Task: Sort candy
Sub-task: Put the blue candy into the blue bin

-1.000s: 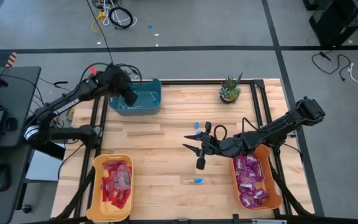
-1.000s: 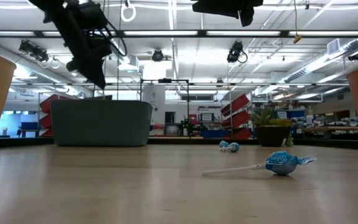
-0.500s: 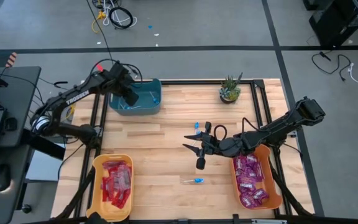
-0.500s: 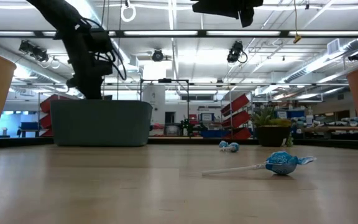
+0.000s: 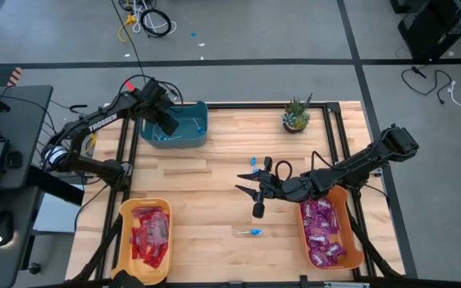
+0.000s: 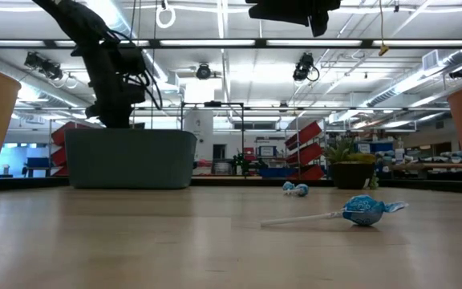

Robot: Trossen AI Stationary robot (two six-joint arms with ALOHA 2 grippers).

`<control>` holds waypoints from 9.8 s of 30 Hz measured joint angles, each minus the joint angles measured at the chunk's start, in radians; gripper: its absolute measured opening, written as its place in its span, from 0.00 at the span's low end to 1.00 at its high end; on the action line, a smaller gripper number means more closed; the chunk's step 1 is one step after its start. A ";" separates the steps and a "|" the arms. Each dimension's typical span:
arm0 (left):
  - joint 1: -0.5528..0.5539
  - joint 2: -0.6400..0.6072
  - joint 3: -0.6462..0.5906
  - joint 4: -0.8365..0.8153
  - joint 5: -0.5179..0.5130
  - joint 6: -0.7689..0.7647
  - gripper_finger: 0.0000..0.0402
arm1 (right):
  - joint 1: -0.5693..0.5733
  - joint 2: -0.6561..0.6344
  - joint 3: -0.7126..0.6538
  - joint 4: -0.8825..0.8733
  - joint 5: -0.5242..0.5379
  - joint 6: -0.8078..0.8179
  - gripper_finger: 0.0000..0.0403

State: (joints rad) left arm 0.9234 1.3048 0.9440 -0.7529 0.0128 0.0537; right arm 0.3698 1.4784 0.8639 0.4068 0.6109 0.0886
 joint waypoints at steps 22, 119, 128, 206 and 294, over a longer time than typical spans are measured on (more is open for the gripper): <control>0.000 0.000 0.000 -0.001 -0.001 -0.004 0.25 | 0.000 0.000 0.000 -0.001 -0.002 0.013 0.34; -0.027 -0.003 0.159 -0.199 0.459 0.038 0.40 | 0.000 0.000 0.000 0.003 -0.002 0.017 0.34; -0.189 -0.003 0.160 -0.209 0.803 0.123 0.40 | 0.000 0.000 0.000 0.003 -0.002 0.016 0.34; -1.513 0.058 -0.099 1.012 -0.539 -0.273 0.39 | 0.226 0.009 0.000 -0.451 -0.291 0.183 0.33; -1.558 0.272 -0.098 1.047 -0.656 -0.405 0.39 | 0.228 0.304 0.000 -0.356 -0.288 0.275 0.45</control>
State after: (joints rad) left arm -0.6350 1.5772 0.8459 0.2940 -0.6430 -0.3515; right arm 0.5976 1.7828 0.8642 0.0512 0.3233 0.3637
